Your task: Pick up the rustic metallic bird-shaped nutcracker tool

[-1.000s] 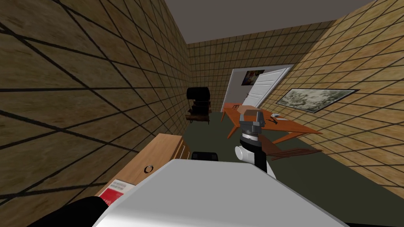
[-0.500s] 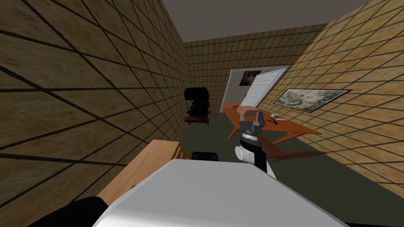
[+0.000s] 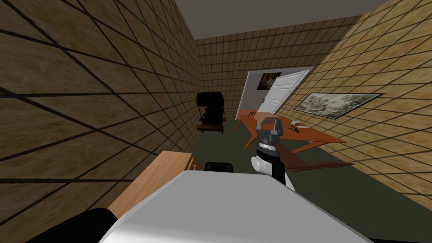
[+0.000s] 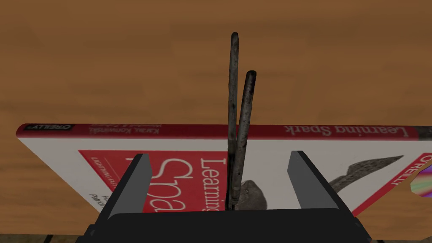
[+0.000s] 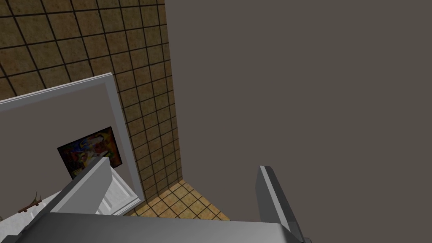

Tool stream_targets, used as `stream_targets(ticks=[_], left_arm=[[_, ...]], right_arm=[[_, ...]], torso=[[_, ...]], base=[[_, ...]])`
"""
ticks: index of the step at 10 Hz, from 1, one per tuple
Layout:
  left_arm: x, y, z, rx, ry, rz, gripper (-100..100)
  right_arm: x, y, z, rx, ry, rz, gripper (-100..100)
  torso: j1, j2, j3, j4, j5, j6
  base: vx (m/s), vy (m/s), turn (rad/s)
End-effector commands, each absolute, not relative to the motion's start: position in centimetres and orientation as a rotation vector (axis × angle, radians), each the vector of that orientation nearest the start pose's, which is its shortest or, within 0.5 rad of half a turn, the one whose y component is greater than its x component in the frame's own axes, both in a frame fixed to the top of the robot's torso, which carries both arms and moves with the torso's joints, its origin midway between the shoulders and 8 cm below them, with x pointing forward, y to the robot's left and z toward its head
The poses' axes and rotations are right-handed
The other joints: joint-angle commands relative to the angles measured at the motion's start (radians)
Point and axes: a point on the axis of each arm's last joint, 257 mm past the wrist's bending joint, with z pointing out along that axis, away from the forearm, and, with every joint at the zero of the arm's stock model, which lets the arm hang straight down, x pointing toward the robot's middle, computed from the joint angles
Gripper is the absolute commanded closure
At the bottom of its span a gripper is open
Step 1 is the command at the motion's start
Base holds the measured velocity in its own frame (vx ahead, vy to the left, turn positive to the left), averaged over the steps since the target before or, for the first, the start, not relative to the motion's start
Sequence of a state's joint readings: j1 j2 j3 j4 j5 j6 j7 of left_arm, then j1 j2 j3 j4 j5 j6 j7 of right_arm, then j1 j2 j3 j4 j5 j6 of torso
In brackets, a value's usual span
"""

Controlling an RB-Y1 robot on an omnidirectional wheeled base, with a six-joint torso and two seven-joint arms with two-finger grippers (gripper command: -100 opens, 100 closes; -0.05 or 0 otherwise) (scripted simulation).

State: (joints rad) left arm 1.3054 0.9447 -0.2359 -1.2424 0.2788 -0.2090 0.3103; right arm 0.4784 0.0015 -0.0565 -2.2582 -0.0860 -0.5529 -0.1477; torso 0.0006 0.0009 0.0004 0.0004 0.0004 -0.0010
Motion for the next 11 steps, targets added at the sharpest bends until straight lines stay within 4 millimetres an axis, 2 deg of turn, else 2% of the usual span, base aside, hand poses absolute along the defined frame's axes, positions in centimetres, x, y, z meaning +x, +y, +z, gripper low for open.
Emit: stream_targets(ticks=[1,2,6,7,8,9,10,11], left_arm=[[-26.1,56.3,-43.0,-1.998,2.103,0.229,-100],[-26.1,56.2,-43.1,-1.997,2.104,0.229,100],[-26.3,56.2,-43.0,-2.006,2.098,0.234,100],[-26.3,56.2,-43.0,-2.005,2.099,0.234,0],[-26.1,56.7,-41.9,-1.996,2.105,0.234,100],[-26.2,57.0,-41.4,-1.995,2.107,0.236,100],[-26.2,56.8,-41.6,-1.994,2.107,0.235,100],[-26.1,56.8,-41.6,-1.993,2.108,0.233,0]], right_arm=[[33.5,-30.6,3.3,0.712,0.474,1.455,0],[33.5,-30.6,3.3,0.712,0.473,1.455,0],[33.5,-30.6,3.3,0.712,0.473,1.455,0],[33.5,-30.6,3.3,0.712,0.473,1.455,0],[33.5,-30.6,3.3,0.712,0.473,1.455,0],[33.5,-30.6,3.3,0.712,0.473,1.455,0],[33.5,-30.6,3.3,0.712,0.473,1.455,0],[33.5,-30.6,3.3,0.712,0.473,1.455,0]], torso=[[0.0,0.0,0.0,0.0,0.0,0.0],[-0.002,0.0,0.0,0.0,0.0,0.0],[-0.003,0.0,0.001,0.001,-0.001,0.002],[-0.003,0.0,0.001,0.001,-0.001,0.002],[-0.003,0.0,0.001,0.001,-0.001,0.002],[-0.006,-0.001,0.0,0.0,-0.001,0.002],[-0.008,-0.001,-0.001,0.0,-0.002,0.001],[-0.006,-0.001,-0.001,0.0,-0.001,0.001]], base=[[-0.004,0.023,-0.005],[0.0,0.0,0.0],[0.0,0.0,0.003],[0.0,0.0,0.0],[0.011,-0.045,0.001],[0.019,-0.068,0.009],[0.008,-0.029,0.002],[0.002,-0.006,-0.001]])
